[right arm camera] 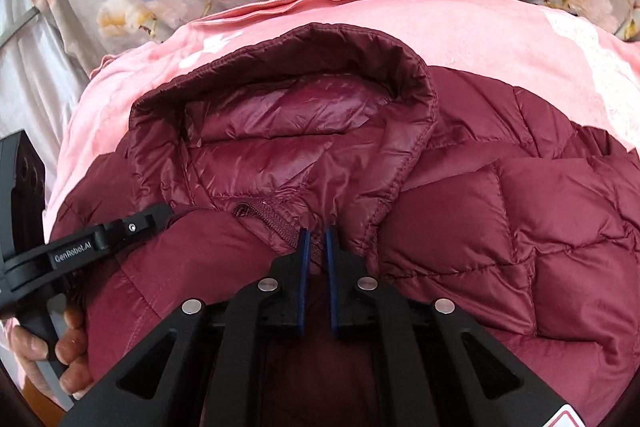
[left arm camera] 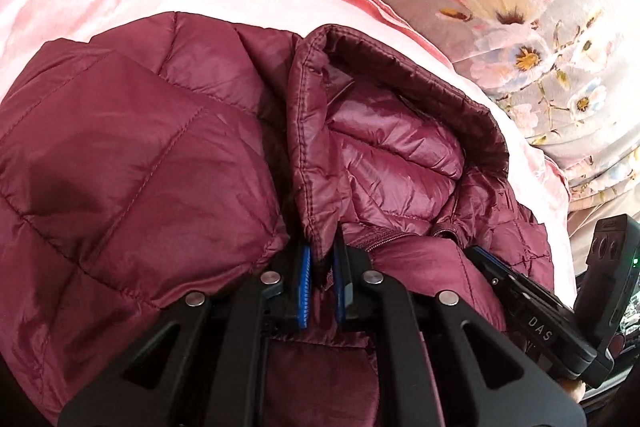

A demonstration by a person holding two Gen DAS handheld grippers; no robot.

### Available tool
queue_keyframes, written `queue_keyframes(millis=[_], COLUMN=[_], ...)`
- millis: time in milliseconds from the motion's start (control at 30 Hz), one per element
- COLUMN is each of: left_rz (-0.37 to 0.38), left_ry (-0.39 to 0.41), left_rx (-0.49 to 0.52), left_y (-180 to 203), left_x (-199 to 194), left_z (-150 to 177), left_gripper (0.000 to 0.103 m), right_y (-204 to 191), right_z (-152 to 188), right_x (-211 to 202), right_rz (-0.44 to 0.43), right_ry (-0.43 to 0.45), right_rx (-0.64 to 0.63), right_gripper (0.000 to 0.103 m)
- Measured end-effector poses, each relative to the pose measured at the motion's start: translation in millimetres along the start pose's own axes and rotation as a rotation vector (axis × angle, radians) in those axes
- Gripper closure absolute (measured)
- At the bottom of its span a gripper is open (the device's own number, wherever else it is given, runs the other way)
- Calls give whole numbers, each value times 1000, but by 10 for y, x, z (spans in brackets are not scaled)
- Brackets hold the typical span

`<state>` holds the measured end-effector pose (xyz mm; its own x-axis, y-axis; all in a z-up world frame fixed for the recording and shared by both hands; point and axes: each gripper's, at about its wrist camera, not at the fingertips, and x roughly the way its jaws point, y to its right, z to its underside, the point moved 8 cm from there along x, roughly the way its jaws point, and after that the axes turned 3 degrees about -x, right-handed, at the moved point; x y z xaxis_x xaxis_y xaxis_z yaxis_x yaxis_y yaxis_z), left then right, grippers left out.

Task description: Fold large clothes

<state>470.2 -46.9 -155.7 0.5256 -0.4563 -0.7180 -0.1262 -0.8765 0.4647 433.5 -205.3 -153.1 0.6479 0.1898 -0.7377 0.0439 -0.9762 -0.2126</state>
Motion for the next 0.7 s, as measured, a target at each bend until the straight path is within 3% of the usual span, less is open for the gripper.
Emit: queue_keyframes(millis=[133,167,267,433,567,700], left_rz=[4,3,-12,-34,-19,9], left_ry=[-17,-21,29,131,98,-26], left_rx=[-10,-10,0,-18,-69,-182], left_y=[5,5,12,182,364,280], left_x=[-90,-155,-465,-768,-473,61], left_z=[-11,-22,-190,-901,-1480,-1567], left_gripper=[88,82,80,80,79,78], right_y=[45,56,126,285,387,321], right_z=[-42,-88,-379,-957,-1271,-1383], right_x=[-161,-241,-514,-576,-345,-130], right_rz=[-55,-74,-91,-66,-78,-91], right_ry=[-20,-7,67,137,135,117], right_rx=[31,45,68,139,228,247], right_gripper=[96,95,88,87,87,87])
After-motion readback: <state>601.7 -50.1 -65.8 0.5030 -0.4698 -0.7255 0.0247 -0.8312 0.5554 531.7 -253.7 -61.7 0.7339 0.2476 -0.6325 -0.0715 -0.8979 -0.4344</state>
